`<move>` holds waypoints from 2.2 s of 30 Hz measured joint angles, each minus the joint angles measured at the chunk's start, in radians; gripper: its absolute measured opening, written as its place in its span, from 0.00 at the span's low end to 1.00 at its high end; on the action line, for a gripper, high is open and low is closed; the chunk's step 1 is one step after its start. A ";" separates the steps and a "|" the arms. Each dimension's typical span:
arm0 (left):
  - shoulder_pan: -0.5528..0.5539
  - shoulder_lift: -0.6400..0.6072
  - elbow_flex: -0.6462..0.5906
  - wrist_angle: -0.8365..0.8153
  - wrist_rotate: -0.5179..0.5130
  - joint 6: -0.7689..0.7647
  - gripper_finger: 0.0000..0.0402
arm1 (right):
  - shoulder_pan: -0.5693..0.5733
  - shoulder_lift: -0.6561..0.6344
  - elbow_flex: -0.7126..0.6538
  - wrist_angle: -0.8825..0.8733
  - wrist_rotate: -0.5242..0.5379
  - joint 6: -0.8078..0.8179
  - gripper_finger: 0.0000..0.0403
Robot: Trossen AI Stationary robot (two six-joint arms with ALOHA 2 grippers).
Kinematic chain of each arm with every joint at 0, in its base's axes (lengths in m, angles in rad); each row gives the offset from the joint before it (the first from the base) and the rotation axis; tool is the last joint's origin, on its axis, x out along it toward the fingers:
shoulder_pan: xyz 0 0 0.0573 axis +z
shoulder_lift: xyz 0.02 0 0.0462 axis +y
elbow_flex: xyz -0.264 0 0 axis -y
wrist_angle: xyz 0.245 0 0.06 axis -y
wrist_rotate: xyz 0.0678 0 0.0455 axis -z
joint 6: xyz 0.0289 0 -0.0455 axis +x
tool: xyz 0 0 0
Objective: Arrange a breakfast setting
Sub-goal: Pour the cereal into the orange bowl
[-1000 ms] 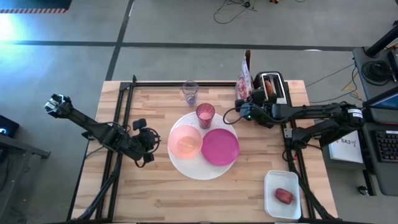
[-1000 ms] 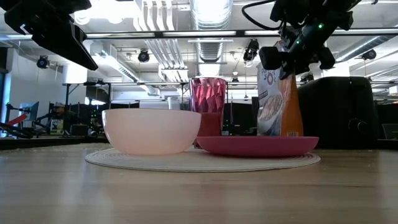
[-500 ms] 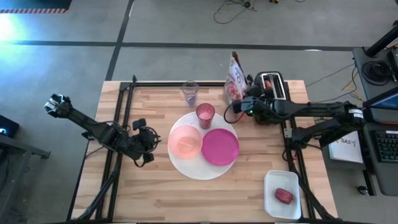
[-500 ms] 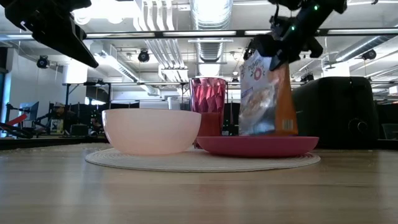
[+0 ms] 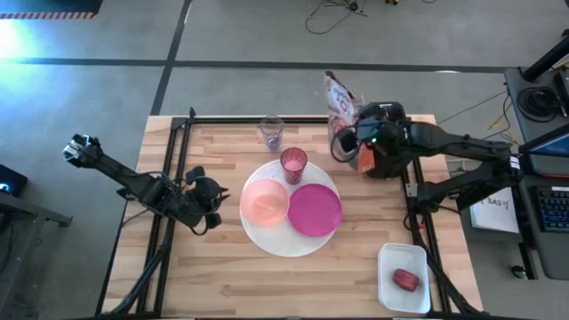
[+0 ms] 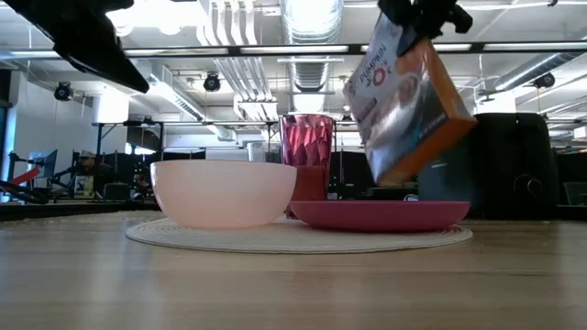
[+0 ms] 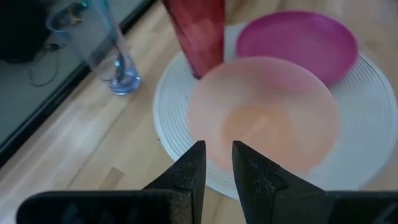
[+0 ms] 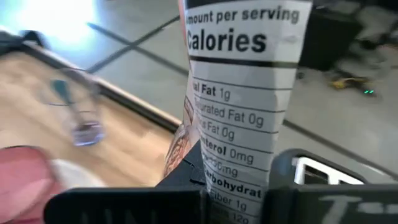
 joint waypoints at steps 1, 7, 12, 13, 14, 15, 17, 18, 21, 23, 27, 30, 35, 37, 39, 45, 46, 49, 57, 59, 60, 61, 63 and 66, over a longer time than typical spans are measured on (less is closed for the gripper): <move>0.000 -0.002 0.000 0.000 -0.011 -0.008 0.15 | 0.000 0.000 0.027 -0.016 -0.028 -0.005 0.02; 0.000 -0.020 0.000 0.000 -0.043 -0.039 0.15 | 0.019 0.001 0.179 -0.179 -0.145 0.026 0.02; 0.000 -0.028 0.000 0.002 -0.044 -0.051 0.15 | 0.031 0.001 0.264 -0.316 -0.259 0.086 0.02; 0.000 -0.029 0.000 0.002 -0.044 -0.058 0.15 | 0.035 0.001 0.272 -0.332 -0.282 0.098 0.02; 0.000 -0.030 0.000 0.002 -0.044 -0.069 0.15 | 0.040 0.001 0.279 -0.345 -0.309 0.110 0.02; 0.000 -0.030 0.000 0.002 -0.045 -0.078 0.15 | 0.044 0.001 0.284 -0.358 -0.341 0.119 0.02; 0.000 -0.030 0.000 0.005 -0.048 -0.099 0.15 | 0.050 0.001 0.291 -0.385 -0.398 0.137 0.02; 0.000 -0.030 0.000 0.006 -0.057 -0.109 0.15 | 0.053 0.001 0.294 -0.395 -0.422 0.147 0.02; 0.000 -0.030 0.000 0.009 -0.094 -0.135 0.15 | 0.063 0.001 0.303 -0.429 -0.481 0.183 0.02; 0.000 -0.030 0.000 0.009 -0.113 -0.148 0.15 | 0.068 0.002 0.313 -0.461 -0.507 0.197 0.02; 0.000 -0.030 0.000 0.018 -0.125 -0.182 0.15 | 0.084 0.002 0.333 -0.510 -0.565 0.223 0.02; 0.000 -0.026 0.000 0.044 -0.125 -0.200 0.15 | 0.100 0.002 0.347 -0.512 -0.602 0.231 0.02; 0.000 -0.011 0.000 0.076 -0.125 -0.197 0.15 | 0.144 0.010 0.381 -0.508 -0.651 0.261 0.02; 0.000 -0.006 0.000 0.076 -0.125 -0.197 0.15 | 0.169 0.019 0.400 -0.504 -0.671 0.285 0.02; 0.000 0.002 0.000 0.076 -0.125 -0.198 0.15 | 0.198 0.021 0.420 -0.505 -0.678 0.313 0.02; 0.000 0.047 0.000 0.077 -0.125 -0.228 0.15 | 0.289 0.054 0.476 -0.497 -0.680 0.416 0.02; -0.001 0.058 0.000 0.077 -0.125 -0.238 0.15 | 0.304 0.066 0.485 -0.495 -0.680 0.427 0.02; -0.001 0.094 0.000 0.079 -0.125 -0.259 0.15 | 0.341 0.115 0.518 -0.496 -0.680 0.450 0.02; -0.001 0.149 0.000 0.081 -0.145 -0.259 0.15 | 0.378 0.299 0.702 -0.529 -0.682 0.499 0.02; -0.001 0.148 0.000 0.081 -0.168 -0.254 0.15 | 0.378 0.347 0.750 -0.558 -0.686 0.516 0.02; -0.001 0.146 0.000 0.081 -0.182 -0.250 0.15 | 0.378 0.370 0.772 -0.574 -0.695 0.525 0.02; -0.001 0.142 0.000 0.080 -0.201 -0.246 0.15 | 0.378 0.393 0.792 -0.592 -0.705 0.531 0.02; -0.001 0.131 0.000 0.080 -0.235 -0.224 0.15 | 0.378 0.440 0.827 -0.624 -0.724 0.549 0.02; -0.001 0.109 0.000 0.078 -0.295 -0.186 0.15 | 0.378 0.509 0.875 -0.655 -0.771 0.556 0.02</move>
